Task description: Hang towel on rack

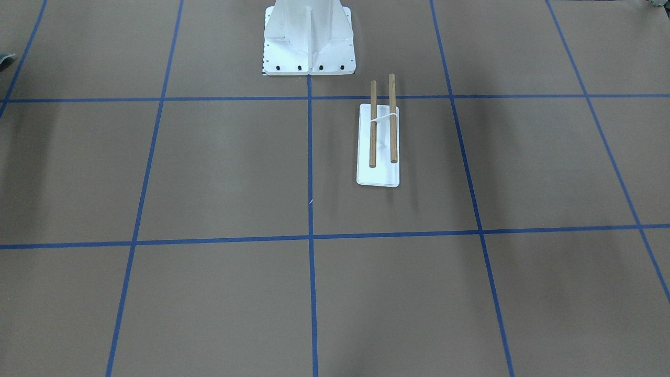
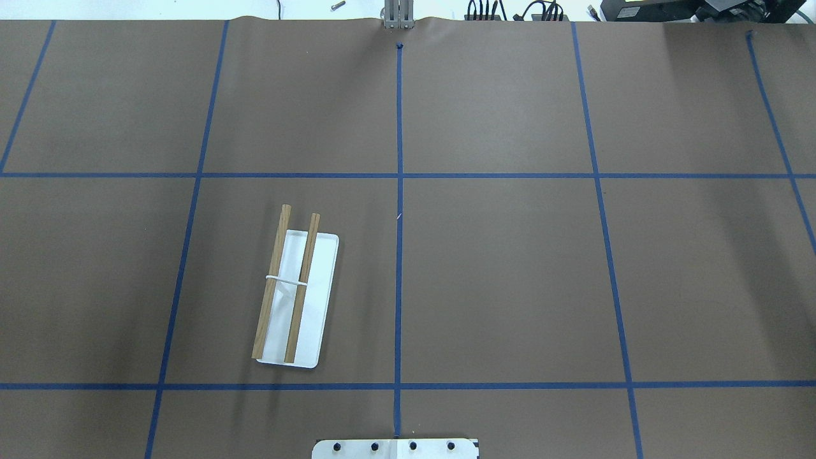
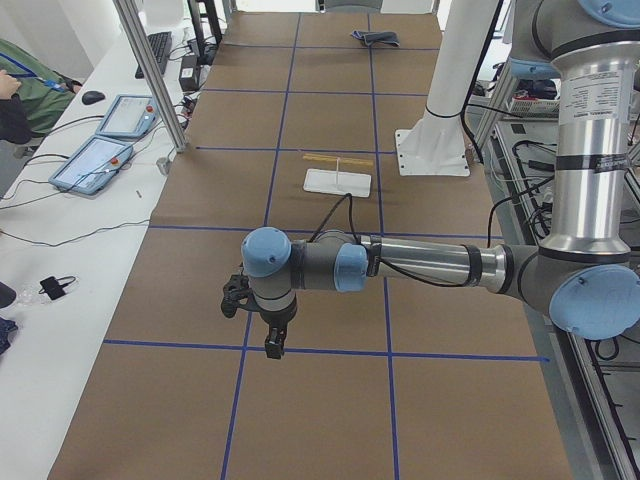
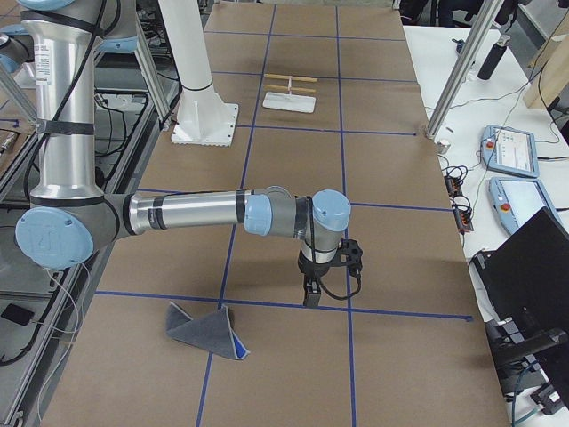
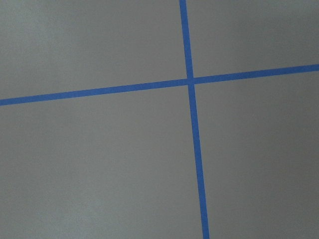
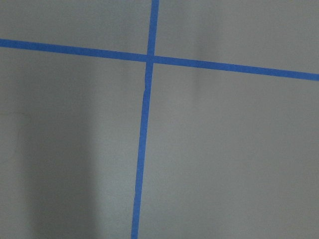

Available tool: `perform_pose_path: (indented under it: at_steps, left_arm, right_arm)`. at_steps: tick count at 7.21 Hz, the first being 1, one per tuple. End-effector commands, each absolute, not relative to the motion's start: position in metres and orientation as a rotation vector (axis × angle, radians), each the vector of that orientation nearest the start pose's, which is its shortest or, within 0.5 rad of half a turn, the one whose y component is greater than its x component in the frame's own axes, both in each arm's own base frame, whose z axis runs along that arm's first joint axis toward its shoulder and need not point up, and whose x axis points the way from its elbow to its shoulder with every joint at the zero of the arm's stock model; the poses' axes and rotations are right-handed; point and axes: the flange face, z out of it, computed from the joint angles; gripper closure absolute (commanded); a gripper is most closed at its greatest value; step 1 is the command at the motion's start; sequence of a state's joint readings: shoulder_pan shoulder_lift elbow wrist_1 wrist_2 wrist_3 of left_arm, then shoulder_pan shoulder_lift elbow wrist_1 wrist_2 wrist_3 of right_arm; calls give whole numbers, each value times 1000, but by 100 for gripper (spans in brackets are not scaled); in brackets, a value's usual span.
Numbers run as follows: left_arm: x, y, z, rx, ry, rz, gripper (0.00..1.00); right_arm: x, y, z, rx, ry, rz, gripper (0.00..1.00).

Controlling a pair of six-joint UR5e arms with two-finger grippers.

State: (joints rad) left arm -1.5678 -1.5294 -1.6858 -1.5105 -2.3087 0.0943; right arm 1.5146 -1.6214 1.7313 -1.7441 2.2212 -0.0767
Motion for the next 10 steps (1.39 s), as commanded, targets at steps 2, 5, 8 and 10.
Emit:
perform_pose_path:
  at_steps: [2, 5, 8, 10]
  left_arm:
    - [-65, -474, 629, 79, 735, 110, 1]
    - [-65, -483, 597, 136, 723, 129, 2]
    - [-65, -492, 584, 211, 725, 155, 1]
    - [-66, -493, 585, 320, 711, 192, 1]
  right_arm:
    - [46, -467, 628, -50, -650, -111, 0]
    - [38, -474, 594, 53, -649, -167, 0]
    - [27, -503, 577, 339, -644, -275, 0]
    - [29, -448, 628, 349, -659, -292, 0]
